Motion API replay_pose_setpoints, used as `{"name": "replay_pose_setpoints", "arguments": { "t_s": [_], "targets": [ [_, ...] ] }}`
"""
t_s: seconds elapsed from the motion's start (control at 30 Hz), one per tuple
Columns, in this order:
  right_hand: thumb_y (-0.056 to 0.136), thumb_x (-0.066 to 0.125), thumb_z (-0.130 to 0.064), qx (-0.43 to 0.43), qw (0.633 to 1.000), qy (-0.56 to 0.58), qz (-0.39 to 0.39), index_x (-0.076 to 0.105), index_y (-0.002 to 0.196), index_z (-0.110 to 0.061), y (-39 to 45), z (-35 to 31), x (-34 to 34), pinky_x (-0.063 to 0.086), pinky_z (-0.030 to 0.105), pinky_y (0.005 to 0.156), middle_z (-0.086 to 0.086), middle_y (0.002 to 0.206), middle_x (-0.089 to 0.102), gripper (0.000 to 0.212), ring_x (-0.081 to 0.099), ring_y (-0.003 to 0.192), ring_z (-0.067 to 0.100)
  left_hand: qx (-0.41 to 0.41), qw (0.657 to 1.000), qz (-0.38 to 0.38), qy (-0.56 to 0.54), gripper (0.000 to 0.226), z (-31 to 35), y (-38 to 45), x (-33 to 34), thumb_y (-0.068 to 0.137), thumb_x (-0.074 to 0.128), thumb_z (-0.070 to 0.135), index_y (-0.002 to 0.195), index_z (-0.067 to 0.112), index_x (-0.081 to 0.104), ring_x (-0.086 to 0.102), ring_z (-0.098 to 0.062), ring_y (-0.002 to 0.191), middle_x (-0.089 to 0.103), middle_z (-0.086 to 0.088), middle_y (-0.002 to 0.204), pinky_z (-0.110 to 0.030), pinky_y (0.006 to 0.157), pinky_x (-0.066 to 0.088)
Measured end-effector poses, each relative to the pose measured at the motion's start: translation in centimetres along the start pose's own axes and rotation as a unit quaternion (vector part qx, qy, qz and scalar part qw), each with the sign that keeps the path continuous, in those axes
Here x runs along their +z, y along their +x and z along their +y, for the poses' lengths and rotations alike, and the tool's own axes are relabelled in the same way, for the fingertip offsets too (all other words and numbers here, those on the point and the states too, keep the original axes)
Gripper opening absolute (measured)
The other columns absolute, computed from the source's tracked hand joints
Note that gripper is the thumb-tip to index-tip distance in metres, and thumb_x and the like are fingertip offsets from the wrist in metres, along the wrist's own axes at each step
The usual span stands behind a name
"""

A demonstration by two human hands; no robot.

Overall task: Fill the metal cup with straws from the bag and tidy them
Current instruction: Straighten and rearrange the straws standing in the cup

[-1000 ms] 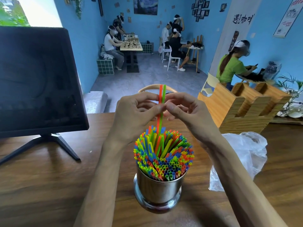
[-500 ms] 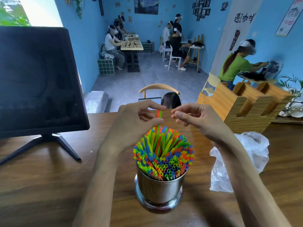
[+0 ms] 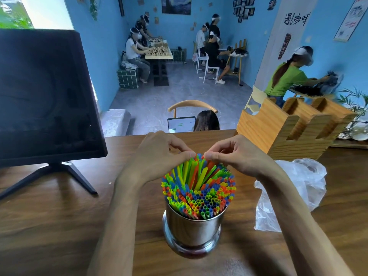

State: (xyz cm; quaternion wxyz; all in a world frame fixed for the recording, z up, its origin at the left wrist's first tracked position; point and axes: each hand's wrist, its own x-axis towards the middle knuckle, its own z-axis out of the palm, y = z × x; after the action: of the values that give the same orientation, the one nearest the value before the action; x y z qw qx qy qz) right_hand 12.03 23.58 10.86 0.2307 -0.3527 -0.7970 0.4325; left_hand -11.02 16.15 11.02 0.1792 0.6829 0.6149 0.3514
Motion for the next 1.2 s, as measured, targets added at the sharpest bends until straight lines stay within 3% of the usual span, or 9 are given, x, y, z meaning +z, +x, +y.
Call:
{"name": "replay_pose_setpoints", "arguments": {
  "t_s": [0.17, 0.27, 0.37, 0.47, 0.57, 0.73, 0.8, 0.97, 1.2],
  "targets": [
    [0.083, 0.067, -0.049, -0.043, 0.994, 0.026, 0.098, 0.079, 0.088, -0.023, 0.2, -0.9, 0.2, 0.051, 0.031, 0.069, 0.002, 0.080, 0.075, 0.029, 0.067, 0.074, 0.014, 0.025, 0.999, 0.042, -0.019, 0.001, -0.1, -0.1, 0.2, 0.085, 0.076, 0.051, 0.085, 0.051, 0.076, 0.061, 0.010, 0.092, 0.069, 0.037, 0.086, -0.018, 0.075, 0.045],
    [0.097, 0.060, -0.036, -0.092, 0.986, 0.006, 0.140, 0.075, 0.096, -0.020, 0.3, -2.0, 0.2, 0.051, 0.036, 0.072, 0.003, 0.080, 0.073, 0.021, 0.068, 0.077, 0.015, 0.055, 0.995, 0.060, -0.054, 0.012, 0.6, 0.1, 0.3, 0.085, 0.074, 0.052, 0.097, 0.050, 0.075, 0.063, 0.011, 0.090, 0.070, 0.034, 0.090, -0.017, 0.076, 0.044],
    [0.102, 0.059, -0.020, -0.154, 0.973, 0.031, 0.168, 0.073, 0.098, -0.012, 0.3, -3.4, 0.3, 0.048, 0.022, 0.066, -0.008, 0.076, 0.070, 0.017, 0.064, 0.070, 0.004, 0.078, 0.993, 0.048, -0.076, 0.013, 1.7, 0.6, 0.8, 0.079, 0.070, 0.064, 0.091, 0.061, 0.070, 0.064, 0.005, 0.086, 0.070, 0.031, 0.088, -0.021, 0.075, 0.047],
    [0.101, 0.061, -0.013, -0.205, 0.959, 0.067, 0.181, 0.072, 0.097, -0.007, 0.5, -4.4, 0.6, 0.045, 0.014, 0.065, -0.016, 0.084, 0.070, 0.013, 0.058, 0.066, 0.001, 0.110, 0.989, 0.048, -0.086, 0.009, 2.5, 1.0, 1.4, 0.083, 0.074, 0.056, 0.077, 0.059, 0.069, 0.054, -0.001, 0.057, 0.064, 0.015, 0.065, -0.017, 0.057, 0.040],
    [0.099, 0.061, -0.018, -0.219, 0.954, 0.116, 0.171, 0.071, 0.102, -0.010, 0.4, -4.7, 0.8, 0.047, 0.014, 0.067, -0.019, 0.086, 0.070, 0.014, 0.060, 0.068, -0.001, 0.111, 0.984, 0.036, -0.133, 0.017, 2.5, 1.1, 1.4, 0.087, 0.077, 0.048, 0.071, 0.040, 0.075, 0.044, -0.001, 0.048, 0.054, 0.014, 0.051, -0.012, 0.051, 0.031],
    [0.087, 0.078, -0.027, -0.174, 0.960, 0.159, 0.149, 0.075, 0.108, -0.031, 0.3, -3.4, 1.3, 0.054, 0.028, 0.084, 0.002, 0.107, 0.076, 0.022, 0.072, 0.098, 0.018, 0.083, 0.974, 0.029, -0.208, 0.011, 2.5, 0.6, 0.6, 0.083, 0.082, 0.037, 0.087, 0.027, 0.081, 0.076, -0.014, 0.075, 0.078, 0.004, 0.077, -0.033, 0.072, 0.060],
    [0.087, 0.080, -0.027, -0.171, 0.957, 0.175, 0.154, 0.077, 0.105, -0.036, 0.4, -3.1, 1.5, 0.055, 0.025, 0.084, 0.000, 0.106, 0.077, 0.021, 0.072, 0.101, 0.016, 0.078, 0.964, 0.033, -0.252, 0.006, 2.5, 0.4, 0.7, 0.086, 0.082, 0.022, 0.091, 0.023, 0.080, 0.077, -0.013, 0.076, 0.079, 0.002, 0.080, -0.026, 0.068, 0.060],
    [0.092, 0.074, -0.028, -0.154, 0.963, 0.185, 0.124, 0.074, 0.116, -0.032, 0.2, -2.8, 1.4, 0.055, 0.023, 0.082, -0.002, 0.115, 0.076, 0.024, 0.072, 0.104, 0.016, 0.074, 0.944, 0.065, -0.314, 0.026, 3.0, 0.1, 0.6, 0.086, 0.078, 0.028, 0.110, 0.027, 0.070, 0.078, -0.016, 0.077, 0.080, 0.002, 0.084, -0.019, 0.066, 0.058],
    [0.093, 0.073, -0.022, -0.122, 0.979, 0.163, 0.006, 0.075, 0.115, -0.019, -0.2, -2.3, 2.6, 0.057, 0.027, 0.089, 0.003, 0.100, 0.079, 0.022, 0.076, 0.100, 0.020, 0.163, 0.889, 0.217, -0.369, 0.057, 3.6, 0.2, -1.7, 0.094, 0.075, 0.022, 0.138, 0.044, 0.046, 0.079, -0.027, 0.080, 0.079, -0.003, 0.097, -0.030, 0.065, 0.063]
  ]
}}
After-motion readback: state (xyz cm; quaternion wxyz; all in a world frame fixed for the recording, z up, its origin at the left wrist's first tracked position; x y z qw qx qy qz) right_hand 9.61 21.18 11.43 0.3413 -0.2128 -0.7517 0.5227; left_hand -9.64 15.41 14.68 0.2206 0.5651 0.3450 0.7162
